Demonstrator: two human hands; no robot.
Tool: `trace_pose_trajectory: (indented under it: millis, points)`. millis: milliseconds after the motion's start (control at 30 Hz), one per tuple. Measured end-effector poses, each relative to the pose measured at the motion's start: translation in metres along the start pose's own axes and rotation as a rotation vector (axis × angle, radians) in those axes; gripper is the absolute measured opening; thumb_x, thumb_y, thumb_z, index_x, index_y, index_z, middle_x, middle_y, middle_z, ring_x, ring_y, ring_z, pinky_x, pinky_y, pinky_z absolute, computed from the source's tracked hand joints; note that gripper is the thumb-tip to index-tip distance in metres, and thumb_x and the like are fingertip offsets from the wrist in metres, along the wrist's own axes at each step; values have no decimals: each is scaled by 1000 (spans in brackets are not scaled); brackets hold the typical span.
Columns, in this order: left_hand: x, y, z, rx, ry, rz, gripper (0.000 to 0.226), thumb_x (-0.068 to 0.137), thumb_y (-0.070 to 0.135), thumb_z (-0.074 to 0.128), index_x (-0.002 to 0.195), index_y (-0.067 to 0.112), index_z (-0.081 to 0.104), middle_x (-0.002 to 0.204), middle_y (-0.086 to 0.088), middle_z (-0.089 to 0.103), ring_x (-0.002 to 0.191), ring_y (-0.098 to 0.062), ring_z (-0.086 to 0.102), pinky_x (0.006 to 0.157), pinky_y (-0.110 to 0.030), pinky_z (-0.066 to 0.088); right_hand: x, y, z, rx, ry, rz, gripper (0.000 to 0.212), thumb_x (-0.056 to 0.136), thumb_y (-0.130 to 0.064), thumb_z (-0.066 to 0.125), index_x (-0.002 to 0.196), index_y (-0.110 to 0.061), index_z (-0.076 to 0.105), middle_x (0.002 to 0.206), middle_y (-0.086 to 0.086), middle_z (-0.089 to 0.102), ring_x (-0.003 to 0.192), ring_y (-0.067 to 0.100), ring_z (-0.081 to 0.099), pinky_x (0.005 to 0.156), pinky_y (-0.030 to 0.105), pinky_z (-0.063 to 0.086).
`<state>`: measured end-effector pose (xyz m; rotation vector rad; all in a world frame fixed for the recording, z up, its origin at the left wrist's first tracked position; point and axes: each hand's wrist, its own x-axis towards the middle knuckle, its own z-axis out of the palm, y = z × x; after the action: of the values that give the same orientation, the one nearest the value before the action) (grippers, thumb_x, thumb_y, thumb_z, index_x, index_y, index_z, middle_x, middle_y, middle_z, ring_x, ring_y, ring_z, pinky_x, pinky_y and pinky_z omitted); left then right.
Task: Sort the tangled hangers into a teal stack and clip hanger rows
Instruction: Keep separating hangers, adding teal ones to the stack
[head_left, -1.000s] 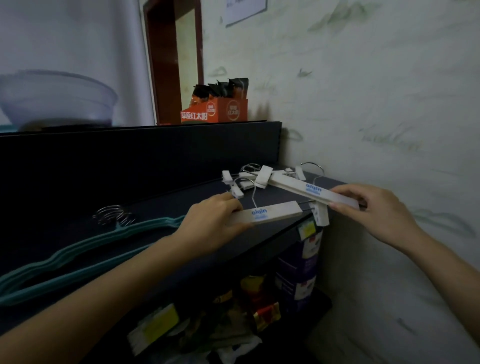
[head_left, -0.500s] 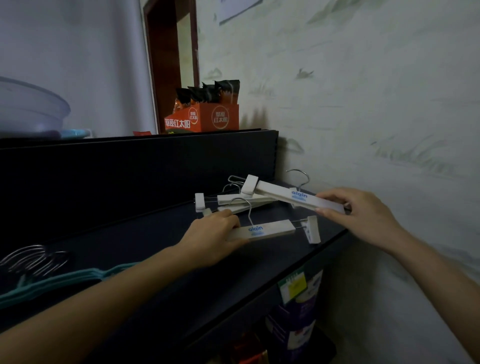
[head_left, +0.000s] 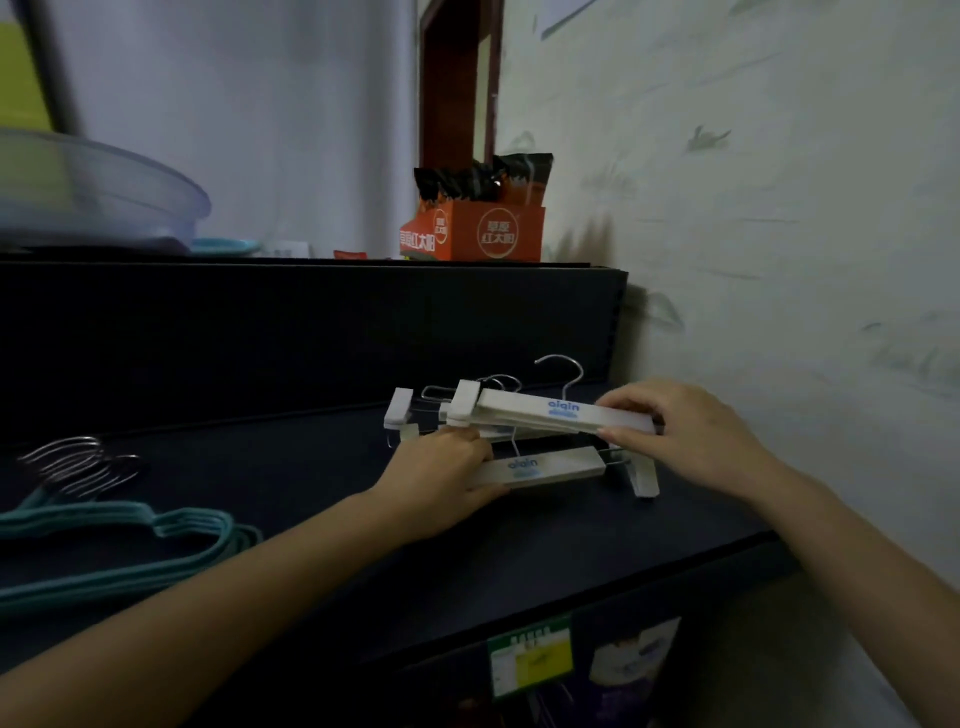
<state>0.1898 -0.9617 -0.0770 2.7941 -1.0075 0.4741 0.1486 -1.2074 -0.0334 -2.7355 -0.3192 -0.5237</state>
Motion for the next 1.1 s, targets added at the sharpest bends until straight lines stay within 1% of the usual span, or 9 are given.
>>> trace_pose_trajectory:
  millis: [133, 233, 367, 467, 600, 667, 800, 967, 1100]
  points:
    - [-9, 0, -8, 48, 58, -43, 42, 87, 54, 44, 111, 22, 57, 113, 7, 58, 99, -13, 55, 70, -28, 44, 17, 5, 13, 18, -38, -90, 27, 84, -40, 61, 110, -35, 62, 102, -20, 59, 89, 1, 54, 68, 16, 40]
    - [-27, -6, -20, 52, 155, -63, 35, 86, 52, 48, 102, 24, 61, 101, 10, 61, 93, -9, 56, 72, -30, 50, 28, 6, 19, 24, -50, -118, 28, 84, -44, 58, 112, -37, 60, 104, -22, 58, 94, 2, 54, 77, 25, 46]
    - [-49, -18, -38, 77, 250, -130, 26, 86, 48, 51, 87, 24, 63, 81, 14, 55, 75, -3, 47, 60, -23, 43, 40, 5, 29, -39, -104, -175, 32, 84, -47, 57, 115, -37, 57, 112, -20, 59, 101, 4, 54, 82, 30, 46]
    - [-62, -29, -45, 147, 224, -243, 26, 87, 48, 49, 93, 26, 63, 85, 12, 56, 76, -3, 46, 57, -15, 36, 45, 4, 35, -168, -156, -213, 36, 86, -51, 53, 119, -38, 54, 117, -18, 55, 107, 5, 51, 75, 24, 37]
    - [-82, -37, -51, 200, 176, -375, 36, 88, 49, 47, 115, 26, 53, 107, 9, 59, 98, -9, 53, 75, -24, 45, 52, -2, 35, -200, -194, -225, 42, 85, -53, 54, 122, -36, 51, 123, -14, 53, 109, 7, 49, 81, 26, 40]
    - [-94, -41, -54, 217, 167, -423, 38, 89, 48, 46, 120, 26, 49, 111, 9, 58, 101, -10, 53, 76, -23, 43, 54, -14, 34, -213, -149, -260, 47, 83, -55, 55, 125, -34, 49, 126, -13, 51, 112, 9, 48, 84, 27, 40]
    - [-120, -52, -66, 237, 181, -493, 35, 90, 46, 47, 117, 25, 53, 110, 8, 59, 101, -10, 53, 76, -23, 43, 52, -56, 41, -127, -30, -393, 46, 86, -52, 50, 127, -31, 48, 128, -12, 48, 113, 9, 47, 85, 26, 41]
    - [-166, -67, -85, 273, 248, -581, 31, 88, 43, 51, 110, 23, 58, 104, 9, 60, 99, -11, 55, 68, -23, 41, 53, -114, 58, -26, -62, -547, 36, 89, -50, 47, 121, -34, 51, 121, -17, 51, 107, 4, 47, 75, 23, 37]
    - [-215, -81, -104, 301, 282, -653, 26, 88, 39, 54, 106, 21, 61, 98, 8, 62, 94, -11, 55, 67, -22, 43, 57, -164, 69, 16, -81, -625, 35, 90, -50, 46, 121, -34, 52, 117, -16, 53, 106, 4, 49, 77, 22, 41]
